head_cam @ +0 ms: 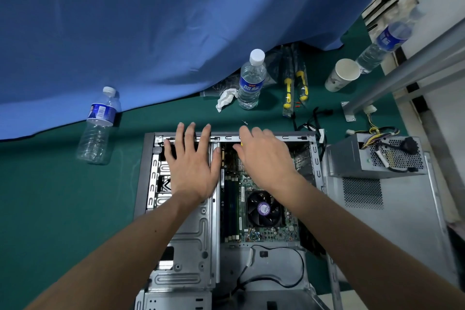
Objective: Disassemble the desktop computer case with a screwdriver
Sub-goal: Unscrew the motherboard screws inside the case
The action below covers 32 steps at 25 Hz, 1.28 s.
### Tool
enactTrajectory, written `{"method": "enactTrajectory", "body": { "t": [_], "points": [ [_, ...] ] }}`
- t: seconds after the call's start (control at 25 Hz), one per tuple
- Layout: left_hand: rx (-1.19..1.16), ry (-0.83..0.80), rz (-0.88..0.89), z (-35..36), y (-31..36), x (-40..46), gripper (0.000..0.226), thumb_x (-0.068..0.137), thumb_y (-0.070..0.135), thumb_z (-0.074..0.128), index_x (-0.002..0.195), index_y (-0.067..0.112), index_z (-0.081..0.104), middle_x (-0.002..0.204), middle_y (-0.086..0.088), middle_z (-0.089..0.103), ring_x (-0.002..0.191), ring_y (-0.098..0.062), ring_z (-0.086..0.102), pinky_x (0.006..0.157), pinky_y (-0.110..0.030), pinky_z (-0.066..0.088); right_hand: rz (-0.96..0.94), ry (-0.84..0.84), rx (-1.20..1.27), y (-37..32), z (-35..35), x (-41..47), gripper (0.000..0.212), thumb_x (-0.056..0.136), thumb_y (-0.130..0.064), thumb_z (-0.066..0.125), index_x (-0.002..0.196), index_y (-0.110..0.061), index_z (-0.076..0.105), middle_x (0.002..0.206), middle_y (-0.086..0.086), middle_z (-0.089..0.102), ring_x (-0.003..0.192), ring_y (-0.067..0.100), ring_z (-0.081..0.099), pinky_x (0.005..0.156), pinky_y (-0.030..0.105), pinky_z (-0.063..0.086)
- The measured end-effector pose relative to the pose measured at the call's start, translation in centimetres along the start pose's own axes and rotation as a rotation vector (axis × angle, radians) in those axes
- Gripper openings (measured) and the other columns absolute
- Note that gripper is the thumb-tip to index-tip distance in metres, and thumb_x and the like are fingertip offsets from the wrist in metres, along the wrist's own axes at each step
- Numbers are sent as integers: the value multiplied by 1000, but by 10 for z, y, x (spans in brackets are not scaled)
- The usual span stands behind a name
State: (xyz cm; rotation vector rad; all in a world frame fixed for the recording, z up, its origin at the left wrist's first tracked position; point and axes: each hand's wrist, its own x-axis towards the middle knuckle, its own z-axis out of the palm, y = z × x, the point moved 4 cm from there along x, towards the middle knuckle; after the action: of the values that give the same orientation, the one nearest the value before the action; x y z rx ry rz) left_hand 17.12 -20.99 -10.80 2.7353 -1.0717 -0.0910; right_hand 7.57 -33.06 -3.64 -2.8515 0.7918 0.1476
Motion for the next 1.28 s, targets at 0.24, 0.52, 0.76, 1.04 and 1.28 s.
{"method": "enactTrajectory", "body": {
  "t": [0.24, 0.52, 0.76, 1.04, 1.28],
  "points": [
    [11, 25, 12, 0, 0, 1, 55, 100, 52, 23, 150, 30, 30, 154, -8, 31, 149, -27, 11, 116, -55, 5, 11, -77, 27, -2, -5, 0, 34, 95, -41, 52, 117, -18, 40, 103, 4, 54, 98, 28, 53, 65, 34, 36],
    [16, 22, 8, 1, 0, 1, 56, 100, 53, 23, 150, 30, 30, 154, -8, 32, 149, -28, 12, 116, -55, 6, -85, -149, 101, -5, 0, -5, 31, 84, -9, 62, 107, -22, 45, 106, 3, 41, 102, 27, 43, 69, 33, 30],
    [16, 13, 6, 2, -1, 1, 56, 100, 54, 20, 151, 31, 29, 154, -8, 31, 149, -27, 11, 116, -55, 6, 124, -52, -8, 8, 5, -10, 21, 101, -35, 45, 110, -18, 40, 98, 7, 52, 85, 30, 58, 56, 33, 35],
    [8, 8, 4, 1, -1, 1, 57, 100, 54, 19, 151, 30, 28, 155, -8, 31, 150, -27, 9, 117, -56, 6, 264, -116, -3, 26, 7, -14, 41, 99, -53, 39, 117, -17, 35, 91, 4, 45, 64, 22, 44, 49, 31, 32],
    [-4, -9, 1, 1, 0, 1, 55, 100, 53, 20, 151, 31, 27, 155, -7, 29, 150, -27, 8, 117, -57, 6, 50, -127, 166, 29, 4, -12, 28, 92, -14, 60, 115, -19, 46, 111, 4, 38, 97, 24, 43, 76, 39, 48]
  ]
}}
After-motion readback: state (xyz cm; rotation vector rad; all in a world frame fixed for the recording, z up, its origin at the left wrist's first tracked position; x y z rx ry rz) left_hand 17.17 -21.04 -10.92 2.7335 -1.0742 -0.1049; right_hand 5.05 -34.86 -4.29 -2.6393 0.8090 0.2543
